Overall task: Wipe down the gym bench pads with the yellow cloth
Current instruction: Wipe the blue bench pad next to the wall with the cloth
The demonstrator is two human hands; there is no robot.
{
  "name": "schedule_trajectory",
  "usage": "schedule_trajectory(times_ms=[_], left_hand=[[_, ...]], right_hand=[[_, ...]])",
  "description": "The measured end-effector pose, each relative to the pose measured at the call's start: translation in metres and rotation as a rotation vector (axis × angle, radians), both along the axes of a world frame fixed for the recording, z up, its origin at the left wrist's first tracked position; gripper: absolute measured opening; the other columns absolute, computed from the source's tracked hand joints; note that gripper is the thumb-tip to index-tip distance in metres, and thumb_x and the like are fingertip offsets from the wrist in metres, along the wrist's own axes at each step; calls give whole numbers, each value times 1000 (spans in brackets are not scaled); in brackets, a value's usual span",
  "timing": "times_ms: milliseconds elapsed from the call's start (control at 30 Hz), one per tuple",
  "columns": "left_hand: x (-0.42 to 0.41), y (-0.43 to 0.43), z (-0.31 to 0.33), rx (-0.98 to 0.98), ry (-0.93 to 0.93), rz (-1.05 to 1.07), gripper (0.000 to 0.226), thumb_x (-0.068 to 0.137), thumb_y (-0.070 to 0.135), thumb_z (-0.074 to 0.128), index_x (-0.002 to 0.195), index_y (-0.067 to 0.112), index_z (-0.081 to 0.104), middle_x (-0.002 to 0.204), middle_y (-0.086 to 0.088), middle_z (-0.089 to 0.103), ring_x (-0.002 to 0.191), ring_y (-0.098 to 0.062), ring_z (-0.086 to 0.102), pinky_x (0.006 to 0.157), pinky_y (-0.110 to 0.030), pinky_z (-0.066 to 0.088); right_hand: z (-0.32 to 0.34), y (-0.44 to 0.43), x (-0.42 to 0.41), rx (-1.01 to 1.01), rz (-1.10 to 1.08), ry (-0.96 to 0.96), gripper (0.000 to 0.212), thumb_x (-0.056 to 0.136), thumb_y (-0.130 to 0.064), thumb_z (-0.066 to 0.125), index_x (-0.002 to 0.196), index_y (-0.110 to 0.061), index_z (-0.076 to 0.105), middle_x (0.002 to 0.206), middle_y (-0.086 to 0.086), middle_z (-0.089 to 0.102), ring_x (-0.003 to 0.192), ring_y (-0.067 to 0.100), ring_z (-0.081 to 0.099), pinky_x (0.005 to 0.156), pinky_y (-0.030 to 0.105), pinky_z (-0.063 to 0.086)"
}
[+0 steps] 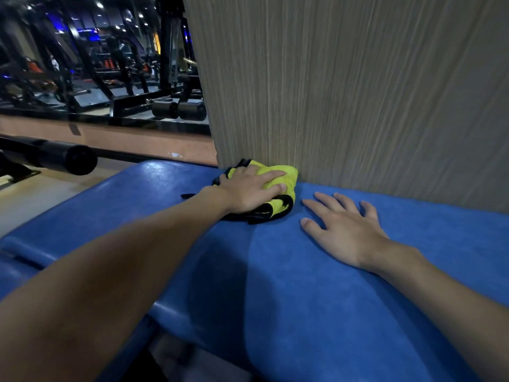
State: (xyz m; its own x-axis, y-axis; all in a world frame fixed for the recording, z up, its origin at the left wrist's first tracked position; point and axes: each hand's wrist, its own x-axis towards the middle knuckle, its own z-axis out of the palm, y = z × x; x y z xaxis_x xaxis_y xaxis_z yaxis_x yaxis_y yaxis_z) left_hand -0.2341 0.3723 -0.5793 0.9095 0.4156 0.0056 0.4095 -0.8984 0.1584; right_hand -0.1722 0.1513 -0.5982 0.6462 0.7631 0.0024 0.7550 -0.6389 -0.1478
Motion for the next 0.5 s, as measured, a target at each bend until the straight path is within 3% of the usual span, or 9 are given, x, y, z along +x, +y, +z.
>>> schedule_trajectory(times_ms=[267,500], left_hand=[[-63,-16,-8,1,-11,-64,53,93,75,20,145,67,13,165,-1,14,152,-22,6,115,-66,10],[-145,-39,-6,-18,0,-106,71,75,85,7,143,70,10,164,2,15,152,-14,2,117,-63,8]], right_hand=[[2,-1,-1,21,-9,11,59,97,-63,17,153,-44,20,164,-16,10,151,14,1,120,52,-2],[5,-1,-5,22,-29,2,59,96,-64,19,152,-44,25,163,-15,16,151,14,7,120,52,2]])
